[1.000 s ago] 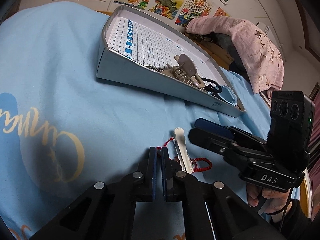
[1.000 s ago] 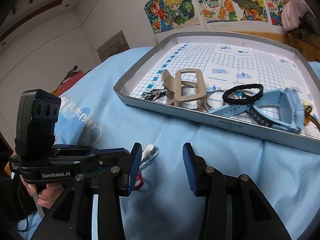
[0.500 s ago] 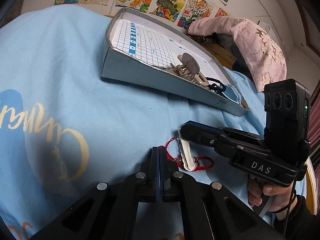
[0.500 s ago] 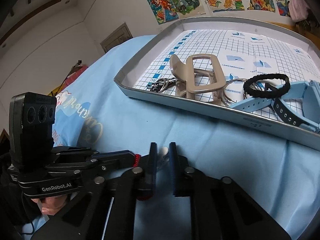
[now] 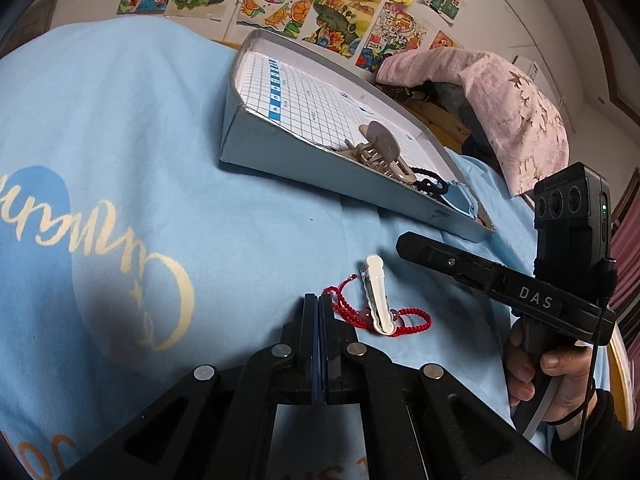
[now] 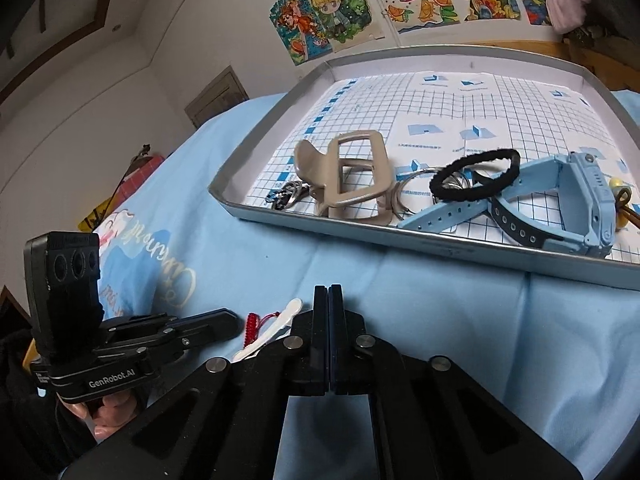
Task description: Organize jewelry
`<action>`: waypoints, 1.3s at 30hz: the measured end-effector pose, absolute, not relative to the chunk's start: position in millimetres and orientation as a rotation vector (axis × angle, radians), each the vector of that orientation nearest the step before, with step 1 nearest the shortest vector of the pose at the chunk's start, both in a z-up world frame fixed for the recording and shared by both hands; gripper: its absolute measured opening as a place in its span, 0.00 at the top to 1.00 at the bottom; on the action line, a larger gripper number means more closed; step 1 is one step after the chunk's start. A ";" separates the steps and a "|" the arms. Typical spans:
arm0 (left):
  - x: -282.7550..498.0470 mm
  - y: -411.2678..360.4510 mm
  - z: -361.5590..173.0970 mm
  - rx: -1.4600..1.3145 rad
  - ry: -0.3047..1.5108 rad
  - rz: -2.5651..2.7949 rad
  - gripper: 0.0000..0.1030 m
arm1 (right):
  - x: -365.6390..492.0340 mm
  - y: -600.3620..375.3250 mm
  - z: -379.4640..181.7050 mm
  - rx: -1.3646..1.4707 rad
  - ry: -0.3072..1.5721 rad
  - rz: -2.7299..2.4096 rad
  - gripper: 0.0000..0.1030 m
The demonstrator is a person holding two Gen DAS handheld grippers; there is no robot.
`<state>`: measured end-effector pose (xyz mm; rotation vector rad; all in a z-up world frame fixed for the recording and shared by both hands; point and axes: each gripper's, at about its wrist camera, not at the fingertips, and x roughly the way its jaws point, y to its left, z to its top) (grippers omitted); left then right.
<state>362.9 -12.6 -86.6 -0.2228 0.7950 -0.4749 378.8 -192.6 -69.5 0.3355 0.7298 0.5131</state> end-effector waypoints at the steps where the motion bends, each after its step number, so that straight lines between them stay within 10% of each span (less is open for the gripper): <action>1: 362.5 -10.9 -86.4 -0.229 0.792 -0.467 0.99 | 380.0 -192.4 -69.2 0.348 0.733 0.521 0.99; 6: 356.8 -4.6 -82.9 -0.235 0.767 -0.391 0.99 | 388.8 -180.8 -71.3 0.356 0.776 0.535 0.96; 11: 355.7 -3.6 -81.5 -0.219 0.760 -0.350 0.99 | 389.5 -172.9 -70.6 0.349 0.790 0.520 0.69; 39: 367.5 -38.4 -79.8 -0.226 0.888 -0.583 0.98 | 383.5 -182.0 -75.8 0.326 0.852 0.456 0.85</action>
